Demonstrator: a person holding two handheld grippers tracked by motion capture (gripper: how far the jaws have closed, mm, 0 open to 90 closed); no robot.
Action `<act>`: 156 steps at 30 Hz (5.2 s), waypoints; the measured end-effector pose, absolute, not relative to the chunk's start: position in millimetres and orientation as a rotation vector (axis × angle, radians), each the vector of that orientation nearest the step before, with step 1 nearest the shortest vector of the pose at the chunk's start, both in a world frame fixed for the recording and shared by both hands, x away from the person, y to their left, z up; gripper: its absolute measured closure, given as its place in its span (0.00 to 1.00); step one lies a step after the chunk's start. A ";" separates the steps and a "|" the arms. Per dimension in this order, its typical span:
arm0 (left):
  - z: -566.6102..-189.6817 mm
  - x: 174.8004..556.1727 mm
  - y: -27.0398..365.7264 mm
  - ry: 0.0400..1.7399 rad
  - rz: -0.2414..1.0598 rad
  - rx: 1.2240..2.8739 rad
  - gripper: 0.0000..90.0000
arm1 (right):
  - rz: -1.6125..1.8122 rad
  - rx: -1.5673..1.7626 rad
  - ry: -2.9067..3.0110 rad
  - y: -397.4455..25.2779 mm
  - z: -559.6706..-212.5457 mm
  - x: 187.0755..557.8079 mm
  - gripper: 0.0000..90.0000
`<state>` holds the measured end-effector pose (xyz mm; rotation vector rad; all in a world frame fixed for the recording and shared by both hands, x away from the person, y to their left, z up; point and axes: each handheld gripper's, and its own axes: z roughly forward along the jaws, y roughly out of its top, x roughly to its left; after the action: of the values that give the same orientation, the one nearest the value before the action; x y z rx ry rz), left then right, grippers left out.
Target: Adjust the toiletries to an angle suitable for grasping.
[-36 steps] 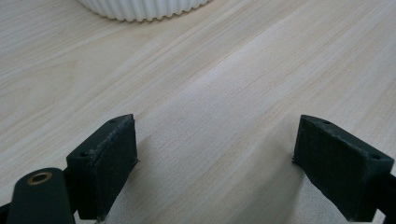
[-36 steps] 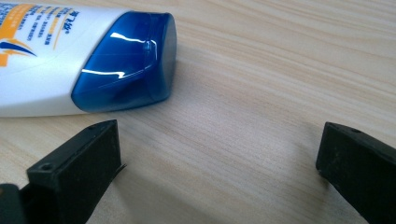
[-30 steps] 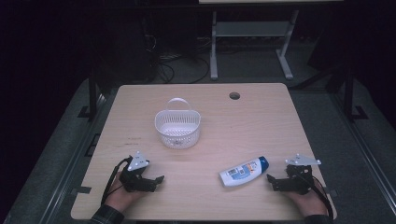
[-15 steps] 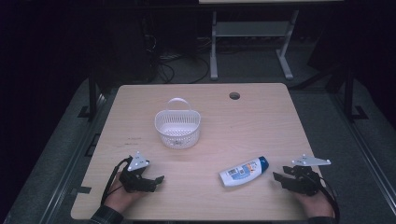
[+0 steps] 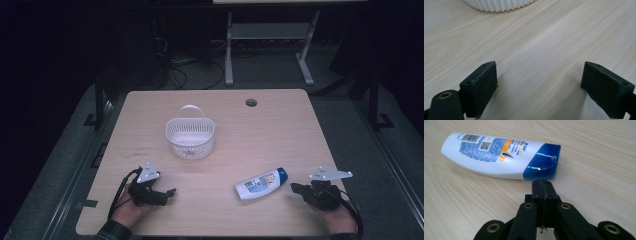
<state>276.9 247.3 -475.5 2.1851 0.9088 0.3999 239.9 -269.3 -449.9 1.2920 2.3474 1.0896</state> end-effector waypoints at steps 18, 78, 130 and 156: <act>-475.3 277.1 247.1 0.908 0.397 2.188 0.14 | 1.095 1.260 2.402 -251.4 -447.9 255.0 1.00; -475.3 277.9 246.0 0.905 0.396 2.190 0.14 | 1.081 1.226 2.429 -217.7 -441.6 320.0 1.00; -475.5 278.1 245.5 0.907 0.396 2.185 0.14 | 1.279 1.092 2.553 -150.8 -423.3 298.6 1.00; -475.4 278.1 245.7 0.905 0.396 2.189 0.14 | 1.134 0.953 2.728 -107.2 -447.6 285.6 0.99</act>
<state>278.1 245.7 -475.4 2.1887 0.9046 0.3958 285.6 -107.2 -447.6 0.9533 2.7285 1.1341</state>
